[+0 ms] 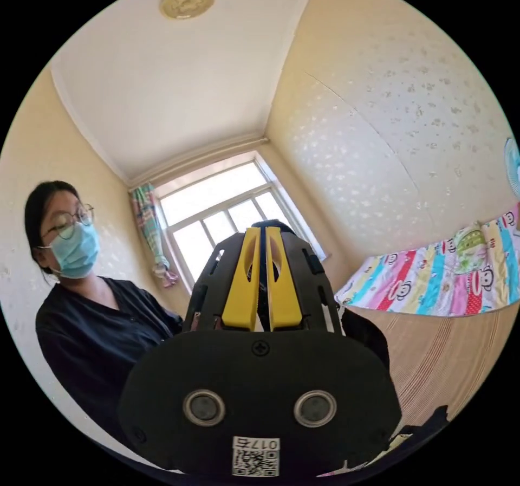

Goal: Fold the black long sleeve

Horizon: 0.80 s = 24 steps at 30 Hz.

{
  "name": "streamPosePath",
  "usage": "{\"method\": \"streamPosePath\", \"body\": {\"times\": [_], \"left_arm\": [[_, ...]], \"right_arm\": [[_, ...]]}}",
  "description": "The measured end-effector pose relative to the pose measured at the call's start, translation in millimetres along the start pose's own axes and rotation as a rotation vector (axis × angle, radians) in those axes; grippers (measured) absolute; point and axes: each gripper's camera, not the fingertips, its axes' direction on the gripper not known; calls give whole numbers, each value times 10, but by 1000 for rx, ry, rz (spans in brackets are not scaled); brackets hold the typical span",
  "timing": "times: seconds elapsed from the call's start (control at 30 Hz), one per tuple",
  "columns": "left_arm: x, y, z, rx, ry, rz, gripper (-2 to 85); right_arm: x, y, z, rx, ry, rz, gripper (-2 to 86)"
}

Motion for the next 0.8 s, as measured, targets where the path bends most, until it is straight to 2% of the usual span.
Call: {"method": "streamPosePath", "body": {"times": [0.03,0.1,0.17,0.2,0.23,0.27,0.33,0.37,0.4,0.43,0.47,0.5,0.53,0.57,0.6,0.63,0.67,0.7,0.77,0.8], "left_arm": [[-32,27,-108,69,56,0,-9],[-4,31,-144,79,63,26,-10],[100,-56,-8,-92,-47,40,-10],[150,-49,-16,-89,-101,50,-10],[258,-2,-67,-44,-186,78,-10],[351,64,-154,34,-167,121,-10],[398,147,-299,150,-38,157,-10],[386,165,-326,181,28,158,-10],[372,145,-298,158,45,154,-10],[330,63,-185,33,47,122,-9],[308,31,-167,-18,-5,76,-10],[336,60,-238,34,-19,84,-10],[423,127,-385,119,-38,118,-10],[522,181,-502,169,-33,181,-10],[560,205,-549,188,-11,217,-10],[591,244,-632,223,82,279,-10],[522,237,-676,230,210,284,-10],[455,219,-684,224,241,248,-10],[167,186,-694,168,55,-12,-10],[148,192,-711,165,24,-25,-10]], "right_arm": [[-19,-2,12,-43,-10,-5,17],[-71,-13,198,-311,50,52,16],[-94,29,285,-422,302,124,15],[-131,61,320,-450,474,137,15],[-163,74,337,-454,511,125,15],[-269,87,328,-403,493,75,14],[-502,134,215,-200,225,-48,14],[-544,146,216,-185,141,-87,14],[-579,146,287,-239,4,-123,14],[-565,139,353,-302,-30,-104,14],[-511,134,483,-432,35,-18,14],[-488,167,499,-436,243,54,14],[-558,197,429,-371,322,48,13],[-613,210,395,-347,288,16,13],[-717,237,314,-300,141,-67,14],[-759,258,253,-259,32,-111,14],[-761,292,144,-180,-171,-134,14],[-670,287,136,-192,-238,-53,14],[-482,323,189,-294,13,141,13],[-422,389,176,-320,261,222,13]]}}
